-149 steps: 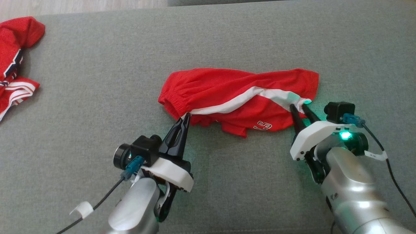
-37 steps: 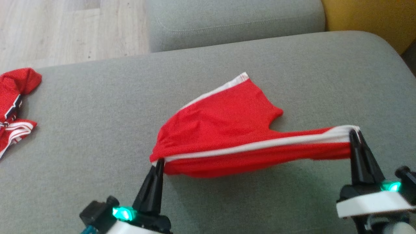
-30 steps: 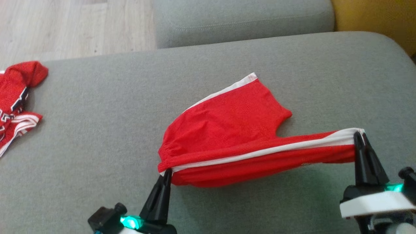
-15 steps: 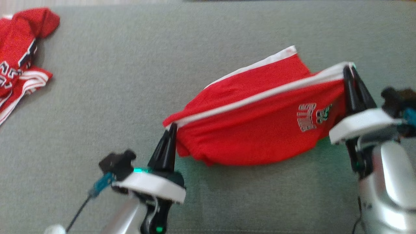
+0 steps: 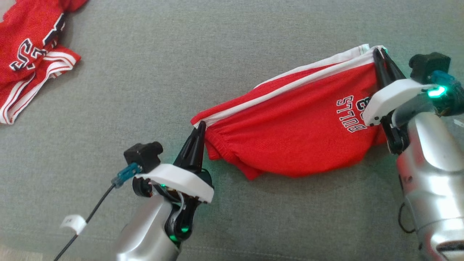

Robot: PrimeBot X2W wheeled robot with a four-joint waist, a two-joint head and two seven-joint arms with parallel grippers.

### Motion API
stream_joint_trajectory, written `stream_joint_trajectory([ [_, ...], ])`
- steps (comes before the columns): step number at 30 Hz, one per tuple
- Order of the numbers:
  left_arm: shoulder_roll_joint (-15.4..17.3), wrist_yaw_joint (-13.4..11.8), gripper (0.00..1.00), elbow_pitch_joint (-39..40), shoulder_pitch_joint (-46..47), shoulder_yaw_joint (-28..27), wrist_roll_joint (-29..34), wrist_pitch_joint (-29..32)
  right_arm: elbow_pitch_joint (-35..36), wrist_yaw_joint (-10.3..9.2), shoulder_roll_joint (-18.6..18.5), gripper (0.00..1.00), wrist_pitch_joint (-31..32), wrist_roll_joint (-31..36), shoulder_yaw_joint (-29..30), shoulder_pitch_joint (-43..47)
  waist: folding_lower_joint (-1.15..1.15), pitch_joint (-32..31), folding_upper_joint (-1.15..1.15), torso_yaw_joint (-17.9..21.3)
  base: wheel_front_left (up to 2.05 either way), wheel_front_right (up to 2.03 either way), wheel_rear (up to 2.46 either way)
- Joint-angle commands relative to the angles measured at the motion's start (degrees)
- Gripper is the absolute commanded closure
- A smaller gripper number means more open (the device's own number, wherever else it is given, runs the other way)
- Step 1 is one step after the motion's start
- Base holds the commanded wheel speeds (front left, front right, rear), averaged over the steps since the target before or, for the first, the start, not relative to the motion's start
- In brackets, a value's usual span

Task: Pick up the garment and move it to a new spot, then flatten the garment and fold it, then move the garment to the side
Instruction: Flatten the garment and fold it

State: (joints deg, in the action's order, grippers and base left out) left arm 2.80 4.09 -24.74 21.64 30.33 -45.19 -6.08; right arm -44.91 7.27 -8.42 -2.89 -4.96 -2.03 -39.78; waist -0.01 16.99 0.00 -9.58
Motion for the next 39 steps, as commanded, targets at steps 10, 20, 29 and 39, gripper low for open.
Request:
stream_joint_trajectory([
  [10,0.13,-1.02,0.00,-0.40,3.29,1.16,-1.20,-3.32,-10.29,0.22,0.28,0.00,-5.08,-1.84,-5.52,-7.42,0.01,-1.66,0.00,-0.07,0.00,0.00,0.00],
  [20,5.72,-4.51,0.00,5.20,-3.21,2.45,4.88,-6.88,-16.55,0.22,-2.06,0.00,-7.21,-5.60,-9.19,-7.41,0.01,-6.23,0.00,0.45,0.00,0.00,0.00],
  [29,10.14,-10.52,0.00,16.62,-10.36,-1.54,9.93,-8.68,-22.29,0.22,-5.29,0.00,-1.00,-8.70,-11.03,-5.38,0.01,-7.75,0.00,-1.89,0.00,0.00,0.00],
  [39,12.40,-13.47,0.00,21.76,-15.20,-4.09,10.35,-8.79,-25.56,0.22,-6.35,0.00,4.34,-12.69,-11.41,-3.07,0.01,-7.92,0.00,-4.38,0.00,0.00,0.00],
])
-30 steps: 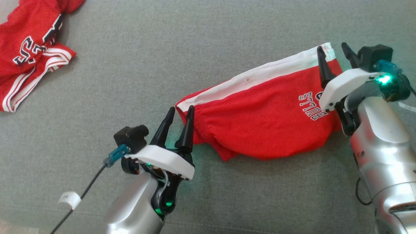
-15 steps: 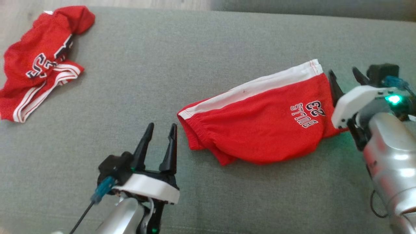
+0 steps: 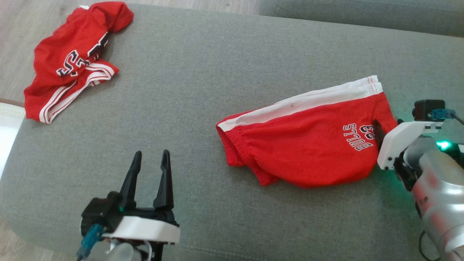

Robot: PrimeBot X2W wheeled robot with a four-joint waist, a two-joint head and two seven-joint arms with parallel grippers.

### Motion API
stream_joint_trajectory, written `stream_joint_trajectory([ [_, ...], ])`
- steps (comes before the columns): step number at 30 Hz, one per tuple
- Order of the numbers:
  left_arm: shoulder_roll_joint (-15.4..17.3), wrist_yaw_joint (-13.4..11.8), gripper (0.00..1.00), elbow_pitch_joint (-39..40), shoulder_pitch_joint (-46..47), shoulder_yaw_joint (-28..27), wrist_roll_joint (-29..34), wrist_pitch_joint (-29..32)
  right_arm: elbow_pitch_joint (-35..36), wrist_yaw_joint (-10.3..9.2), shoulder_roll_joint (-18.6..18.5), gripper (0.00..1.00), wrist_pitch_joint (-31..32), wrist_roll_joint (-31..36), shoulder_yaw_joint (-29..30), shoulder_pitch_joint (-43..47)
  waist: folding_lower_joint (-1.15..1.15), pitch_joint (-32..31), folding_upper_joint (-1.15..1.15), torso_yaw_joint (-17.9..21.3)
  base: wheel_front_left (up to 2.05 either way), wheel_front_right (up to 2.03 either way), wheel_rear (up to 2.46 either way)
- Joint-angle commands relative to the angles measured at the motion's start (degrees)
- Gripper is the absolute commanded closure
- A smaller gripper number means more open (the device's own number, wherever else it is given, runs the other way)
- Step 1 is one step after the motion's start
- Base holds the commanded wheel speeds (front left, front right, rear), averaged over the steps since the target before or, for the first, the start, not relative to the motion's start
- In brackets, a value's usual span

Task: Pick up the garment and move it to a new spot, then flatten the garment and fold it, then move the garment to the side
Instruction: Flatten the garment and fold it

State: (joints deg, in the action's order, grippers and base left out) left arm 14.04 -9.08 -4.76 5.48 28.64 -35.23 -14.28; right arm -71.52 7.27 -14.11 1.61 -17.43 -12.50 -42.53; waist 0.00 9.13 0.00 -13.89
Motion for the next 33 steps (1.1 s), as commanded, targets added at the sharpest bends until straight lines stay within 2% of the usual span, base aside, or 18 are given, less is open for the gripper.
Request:
stream_joint_trajectory([
  [1,1.33,-0.46,0.00,2.13,0.54,-2.56,0.33,-0.60,0.76,0.22,-0.60,0.00,0.57,-0.68,-0.89,-0.01,0.00,-0.17,0.00,-0.16,0.00,0.00,0.00],
  [4,1.66,-0.88,0.00,2.99,-0.41,-2.93,0.18,-0.61,0.36,0.22,-0.10,0.00,2.69,-2.18,-1.18,0.94,0.00,-0.43,0.00,-0.30,0.00,0.00,0.00],
  [5,1.76,-1.02,0.00,3.21,-0.62,-3.01,0.15,-0.61,0.40,0.22,0.08,0.11,3.25,-2.72,-1.33,1.18,0.00,-0.50,0.00,-0.27,0.00,0.00,0.00],
  [6,1.85,-1.17,0.00,3.40,-0.79,-3.10,0.13,-0.61,0.60,0.22,0.28,0.28,3.69,-3.22,-1.58,1.36,0.00,-0.56,0.00,-0.19,0.00,0.00,0.00],
  [7,1.96,-1.33,0.00,3.56,-0.96,-3.21,0.09,-0.60,0.94,0.22,0.48,0.63,4.00,-3.67,-1.91,1.49,0.00,-0.63,0.00,0.00,0.00,0.00,0.00],
  [8,2.07,-1.50,0.00,3.72,-1.10,-3.32,0.08,-0.59,1.35,0.22,0.60,0.86,4.18,-4.10,-2.24,1.59,0.00,-0.70,0.00,0.20,0.00,0.00,0.00],
  [9,2.20,-1.63,0.00,3.87,-1.21,-3.41,0.11,-0.60,1.89,0.22,0.66,1.00,4.01,-4.52,-2.57,1.70,0.00,-0.79,0.00,0.42,0.00,0.00,0.00],
  [16,2.59,-1.99,0.00,4.19,-1.51,-3.72,0.10,-0.56,5.58,0.22,0.91,1.00,-0.02,-7.14,-3.60,2.11,0.00,-2.81,0.00,3.40,0.00,0.00,0.00],
  [25,2.56,-1.84,0.00,2.78,-3.57,-3.52,-0.39,-0.57,8.51,0.22,1.00,1.00,-5.74,-9.17,-3.14,6.90,0.00,-7.51,0.00,10.39,0.00,0.00,0.00],
  [29,2.56,-1.99,0.00,2.08,-4.80,-2.93,-0.08,-0.58,8.92,0.22,2.15,1.00,-8.31,-9.09,-1.00,10.28,0.00,-8.83,0.00,13.79,0.00,0.00,0.00],
  [33,2.37,-2.20,0.00,1.97,-5.26,-2.72,-0.05,-0.59,9.30,0.22,3.57,1.00,-10.41,-8.31,1.19,12.36,0.00,-9.20,0.00,15.09,0.00,0.00,0.00],
])
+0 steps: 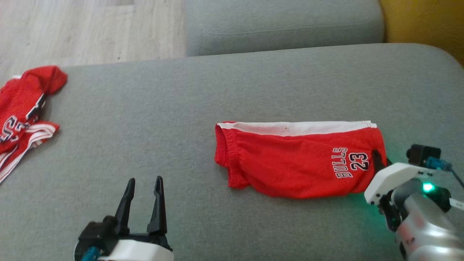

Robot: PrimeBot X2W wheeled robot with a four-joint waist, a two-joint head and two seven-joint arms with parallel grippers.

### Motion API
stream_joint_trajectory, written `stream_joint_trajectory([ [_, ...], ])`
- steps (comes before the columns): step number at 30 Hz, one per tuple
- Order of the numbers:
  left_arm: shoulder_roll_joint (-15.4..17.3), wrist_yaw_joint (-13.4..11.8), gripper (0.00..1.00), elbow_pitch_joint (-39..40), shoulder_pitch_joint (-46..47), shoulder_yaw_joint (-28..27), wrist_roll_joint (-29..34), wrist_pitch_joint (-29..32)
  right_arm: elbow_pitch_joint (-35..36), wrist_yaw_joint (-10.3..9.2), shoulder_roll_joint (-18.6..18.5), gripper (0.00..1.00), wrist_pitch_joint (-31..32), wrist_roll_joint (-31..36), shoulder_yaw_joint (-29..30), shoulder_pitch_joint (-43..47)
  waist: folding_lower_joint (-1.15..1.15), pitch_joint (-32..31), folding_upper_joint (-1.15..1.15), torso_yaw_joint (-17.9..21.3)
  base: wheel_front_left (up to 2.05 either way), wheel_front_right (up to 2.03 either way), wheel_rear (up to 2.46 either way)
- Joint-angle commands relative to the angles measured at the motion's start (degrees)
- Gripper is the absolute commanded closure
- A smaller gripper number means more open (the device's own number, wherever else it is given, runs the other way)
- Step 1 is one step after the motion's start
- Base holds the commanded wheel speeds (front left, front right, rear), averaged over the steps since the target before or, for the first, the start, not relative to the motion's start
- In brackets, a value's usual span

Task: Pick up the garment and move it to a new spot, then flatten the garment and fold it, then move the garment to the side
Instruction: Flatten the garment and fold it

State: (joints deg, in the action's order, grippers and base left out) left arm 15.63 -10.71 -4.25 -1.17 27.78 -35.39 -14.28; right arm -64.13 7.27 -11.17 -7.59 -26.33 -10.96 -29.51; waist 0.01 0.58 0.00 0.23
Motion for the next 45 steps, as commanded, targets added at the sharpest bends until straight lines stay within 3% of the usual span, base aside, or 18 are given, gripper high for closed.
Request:
stream_joint_trajectory([
  [1,0.78,-0.63,0.00,1.45,1.33,-1.82,0.14,-0.59,2.10,0.22,0.95,1.00,-1.56,0.77,0.20,-0.29,-0.01,-0.66,0.00,1.15,0.00,0.00,0.00],
  [8,0.85,-0.37,0.00,1.05,1.75,-1.39,0.28,-0.51,3.20,0.22,1.89,1.00,-1.85,2.59,2.89,0.55,-0.01,-0.28,0.00,0.85,0.00,0.00,0.00],
  [17,0.42,-0.07,0.00,0.21,2.73,-0.79,0.30,-0.32,8.70,0.22,6.17,1.00,-0.18,6.57,2.87,-2.96,-0.01,-0.47,0.00,-3.27,0.00,0.00,0.00],
  [22,-0.26,0.20,0.00,-0.19,2.96,-0.18,0.31,-0.35,14.44,0.22,8.10,1.00,3.32,5.47,-2.71,-3.27,-0.01,-1.06,0.00,-6.21,0.00,0.00,0.00],
  [31,-0.97,0.74,0.00,-0.86,3.43,0.58,0.36,-0.38,23.51,0.22,8.27,1.00,9.22,-3.19,-18.27,0.51,-0.01,-1.62,0.00,-10.78,0.00,0.00,0.00],
  [39,-1.03,0.79,0.00,-1.02,2.93,0.42,0.27,-0.48,23.73,0.22,8.28,1.00,10.13,-4.59,-22.51,2.24,-0.01,-1.79,0.00,-11.50,0.00,0.00,0.00],
  [40,-1.02,0.78,0.00,-1.06,2.83,0.37,0.25,-0.49,23.83,0.22,8.28,0.95,10.02,-4.80,-22.93,2.30,-0.01,-1.84,0.00,-11.39,0.00,0.00,0.00],
  [42,-1.05,0.79,0.00,-1.11,2.66,0.43,0.25,-0.50,24.15,0.22,8.28,0.26,9.65,-5.25,-23.77,2.44,-0.01,-1.94,0.00,-11.08,0.00,0.00,0.00],
  [43,-1.08,0.80,0.00,-1.10,2.61,0.50,0.27,-0.50,24.31,0.22,8.28,0.00,9.37,-5.40,-24.12,2.49,-0.01,-1.98,0.00,-10.90,0.00,0.00,0.00],
  [45,-1.15,0.83,0.00,-1.14,2.57,0.67,0.30,-0.51,24.50,0.22,8.28,0.00,8.61,-5.54,-24.53,2.62,-0.01,-2.09,0.00,-10.48,0.00,0.00,0.00],
])
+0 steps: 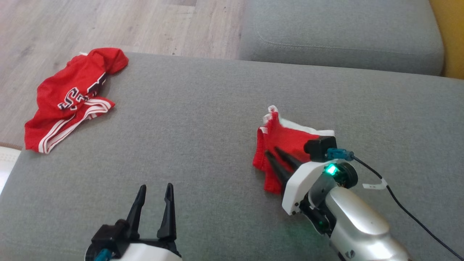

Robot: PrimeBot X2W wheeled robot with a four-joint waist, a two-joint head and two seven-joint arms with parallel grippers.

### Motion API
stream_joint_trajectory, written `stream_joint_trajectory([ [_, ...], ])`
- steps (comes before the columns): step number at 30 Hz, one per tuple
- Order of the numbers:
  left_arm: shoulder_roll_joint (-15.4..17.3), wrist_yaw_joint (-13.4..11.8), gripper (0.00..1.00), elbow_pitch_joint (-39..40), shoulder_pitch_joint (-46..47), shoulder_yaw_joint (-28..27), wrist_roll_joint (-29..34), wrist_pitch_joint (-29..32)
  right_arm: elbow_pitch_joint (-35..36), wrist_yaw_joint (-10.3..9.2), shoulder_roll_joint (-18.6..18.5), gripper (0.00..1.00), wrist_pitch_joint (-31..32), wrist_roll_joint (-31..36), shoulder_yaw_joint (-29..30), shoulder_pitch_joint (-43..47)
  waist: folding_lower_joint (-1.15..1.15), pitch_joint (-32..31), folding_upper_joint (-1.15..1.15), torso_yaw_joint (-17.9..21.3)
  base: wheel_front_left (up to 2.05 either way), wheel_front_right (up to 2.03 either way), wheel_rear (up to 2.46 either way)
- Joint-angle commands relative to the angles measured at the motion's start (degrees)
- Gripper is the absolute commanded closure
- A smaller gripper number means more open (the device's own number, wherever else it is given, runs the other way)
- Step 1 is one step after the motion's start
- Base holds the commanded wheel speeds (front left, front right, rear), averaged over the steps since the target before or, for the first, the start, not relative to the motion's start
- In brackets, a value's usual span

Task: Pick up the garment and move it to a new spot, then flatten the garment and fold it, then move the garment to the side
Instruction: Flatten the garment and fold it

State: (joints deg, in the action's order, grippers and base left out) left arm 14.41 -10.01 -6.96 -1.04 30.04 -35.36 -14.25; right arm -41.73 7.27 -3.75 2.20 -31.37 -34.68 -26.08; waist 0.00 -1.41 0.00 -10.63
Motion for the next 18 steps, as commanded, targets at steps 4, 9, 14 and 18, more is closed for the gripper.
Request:
stream_joint_trajectory([
  [4,-0.08,0.24,0.00,1.48,2.34,-1.20,0.30,-0.53,2.17,0.22,0.87,0.00,-2.58,-0.20,-0.66,-0.63,0.00,-0.26,0.00,1.03,0.00,0.00,0.00],
  [9,-0.27,0.18,0.00,1.45,2.13,-0.74,0.30,-0.53,3.20,0.22,0.87,0.00,-4.82,0.78,1.35,-0.05,0.00,-0.37,0.00,2.12,0.00,0.00,0.00],
  [14,-0.29,0.19,0.00,1.48,1.97,-0.52,0.24,-0.54,3.78,0.22,0.87,0.00,-6.80,3.50,6.71,0.52,0.00,-0.32,0.00,2.95,0.00,0.00,0.00],
  [18,-0.35,0.14,0.00,1.53,1.96,-0.31,0.26,-0.55,3.85,0.22,0.71,0.00,-7.30,6.97,12.42,1.01,0.00,-0.18,0.00,3.27,0.00,0.00,0.00],
])
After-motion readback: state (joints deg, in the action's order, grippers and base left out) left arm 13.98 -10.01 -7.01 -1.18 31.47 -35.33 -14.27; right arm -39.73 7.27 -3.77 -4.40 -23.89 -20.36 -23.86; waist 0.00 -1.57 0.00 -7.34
